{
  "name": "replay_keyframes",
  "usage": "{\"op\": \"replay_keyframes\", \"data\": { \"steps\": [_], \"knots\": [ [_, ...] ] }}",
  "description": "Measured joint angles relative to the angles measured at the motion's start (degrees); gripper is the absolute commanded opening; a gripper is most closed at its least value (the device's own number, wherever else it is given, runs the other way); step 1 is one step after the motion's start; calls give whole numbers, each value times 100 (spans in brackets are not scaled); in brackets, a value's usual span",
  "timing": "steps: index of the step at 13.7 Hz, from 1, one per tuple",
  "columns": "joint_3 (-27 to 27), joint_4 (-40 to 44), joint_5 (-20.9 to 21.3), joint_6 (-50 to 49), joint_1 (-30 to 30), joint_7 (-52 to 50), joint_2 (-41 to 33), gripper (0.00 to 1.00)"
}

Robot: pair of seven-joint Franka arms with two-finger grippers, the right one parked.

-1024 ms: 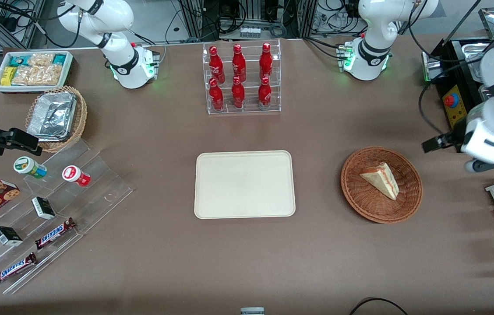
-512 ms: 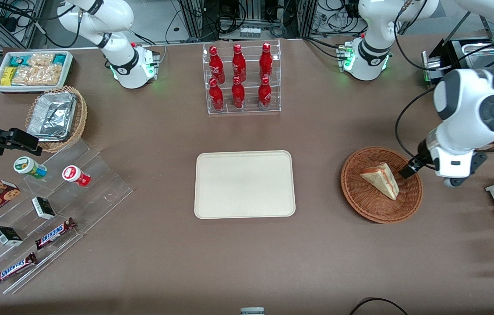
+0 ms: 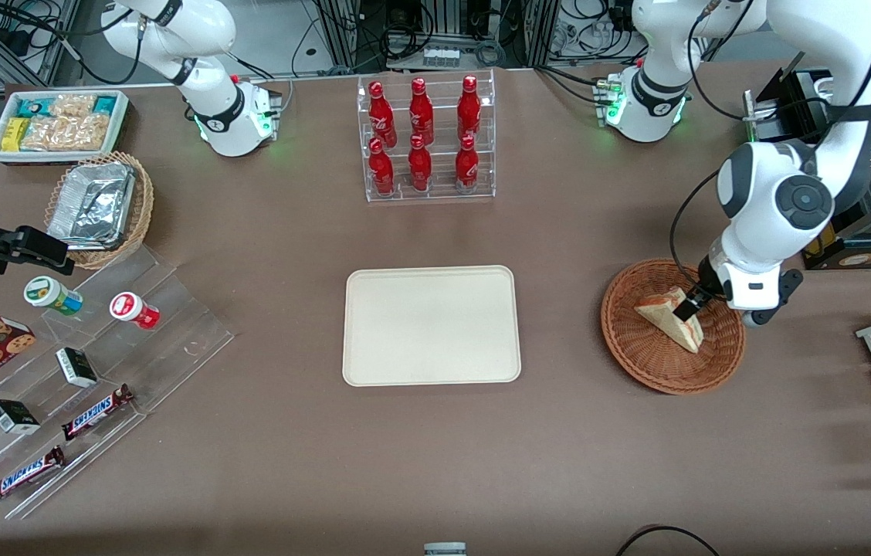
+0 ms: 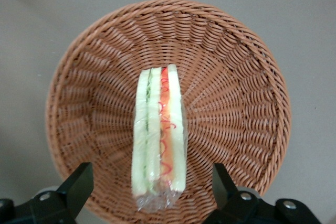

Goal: Place sandwich from basket to tray
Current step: 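Lower the open left gripper around the sandwich and close it, then lift the sandwich out of the basket and carry it toward the tray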

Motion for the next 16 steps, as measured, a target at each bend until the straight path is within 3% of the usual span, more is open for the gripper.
{"op": "replay_keyframes", "data": {
  "steps": [6,7,8,10,11,16],
  "knots": [
    [-1,-516,0,917,0,-91,329,99],
    [-1,-529,0,1012,0,-107,408,86],
    [-1,-530,0,1074,0,-122,475,57],
    [-1,-525,-4,1142,1,-272,516,22],
    [-2,-511,-4,1149,1,-362,514,17],
    [-131,-406,-4,1095,0,-451,374,16]
  ]
}}
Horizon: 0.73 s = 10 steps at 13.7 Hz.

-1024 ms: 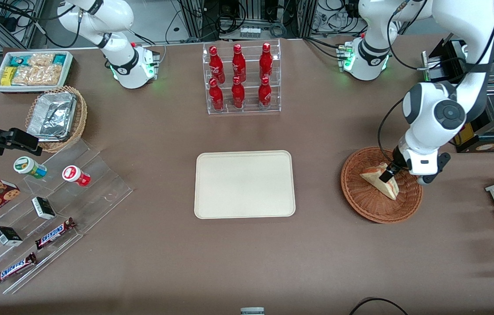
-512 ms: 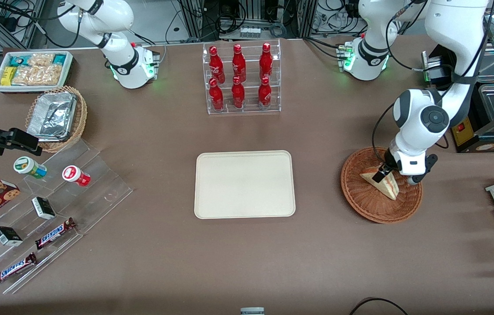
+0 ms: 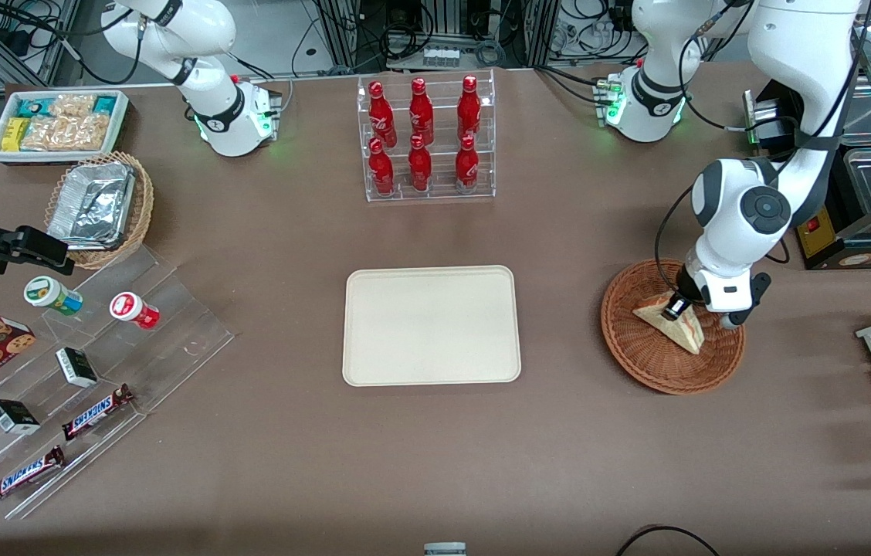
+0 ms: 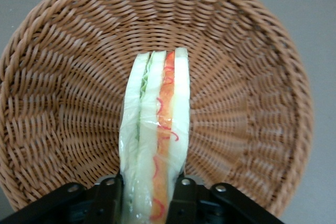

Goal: Place sandwich from basket to tray
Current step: 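Lift the sandwich out of the basket and carry it toward the tray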

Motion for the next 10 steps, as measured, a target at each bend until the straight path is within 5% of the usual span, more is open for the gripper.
{"op": "replay_keyframes", "data": {
  "steps": [5,10],
  "knots": [
    [-493,666,4,-2099,0,11,-786,16],
    [-1765,2129,4,-3671,-38,-171,-680,16]
  ]
}}
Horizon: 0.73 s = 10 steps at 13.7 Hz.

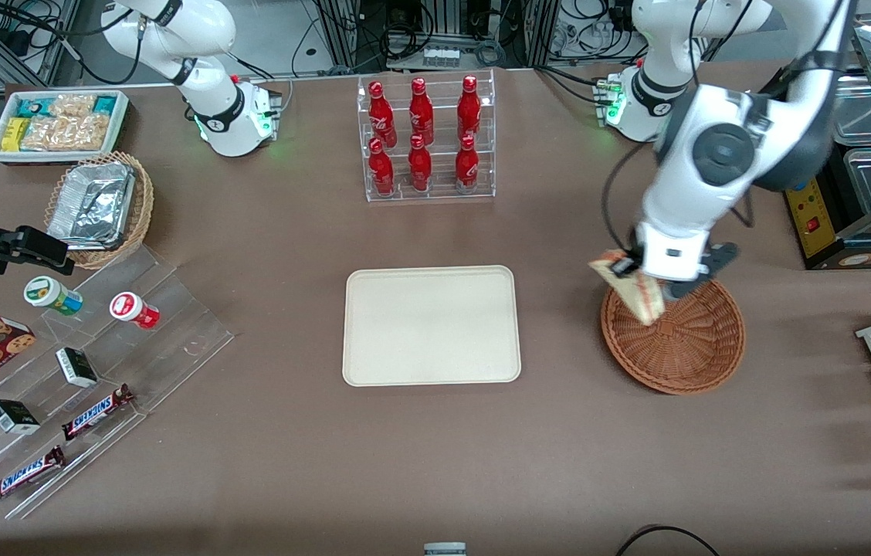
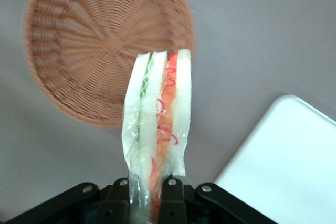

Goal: Place sandwich from basket to tray
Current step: 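Lift the sandwich out of the basket and carry it toward the tray, then lower the sandwich upright onto the white tray and open the left gripper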

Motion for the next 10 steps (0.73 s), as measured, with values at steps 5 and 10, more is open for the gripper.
{"op": "replay_keyframes", "data": {
  "steps": [5,10],
  "knots": [
    [-1309,1155,711,10,-197,-527,1231,16],
    [-1408,2349,2235,19,-1491,-1324,2961,16]
  ]
}}
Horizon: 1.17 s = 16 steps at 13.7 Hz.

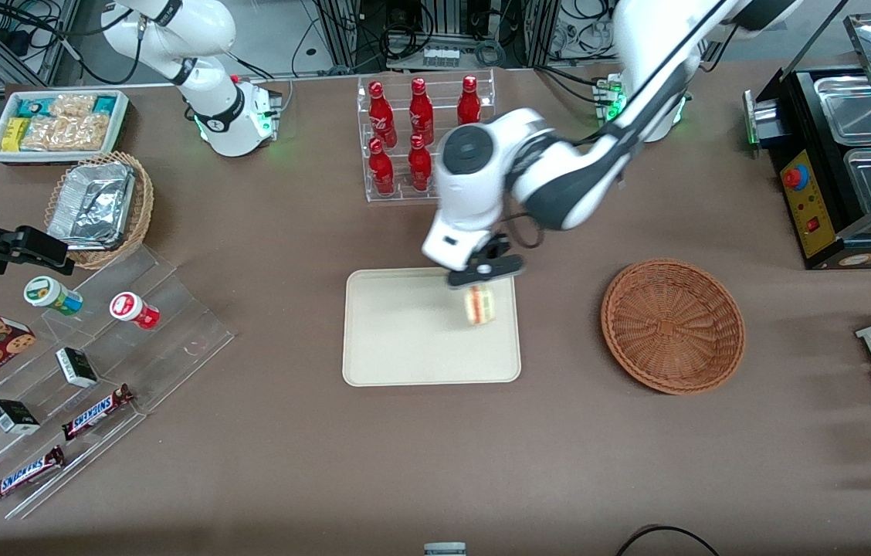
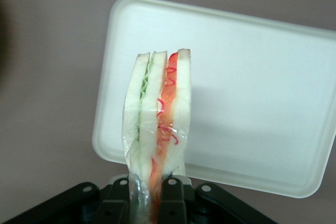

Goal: Place sandwich from basket to tray
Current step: 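Lower the sandwich upright onto the white tray and open the left gripper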

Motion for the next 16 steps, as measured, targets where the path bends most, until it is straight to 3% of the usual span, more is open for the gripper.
{"op": "replay_keyframes", "data": {
  "steps": [4,8,13,14,15,16],
  "knots": [
    [5,666,683,3,-463,-40,999,16],
    [6,938,1179,217,-585,-35,1464,16],
    [7,1334,1318,230,-651,-3,1801,21],
    [23,1364,1379,247,-654,2,1840,25],
    [57,1376,1494,317,-656,3,1878,46],
    [90,1383,1584,405,-662,3,1925,80]
  ]
}}
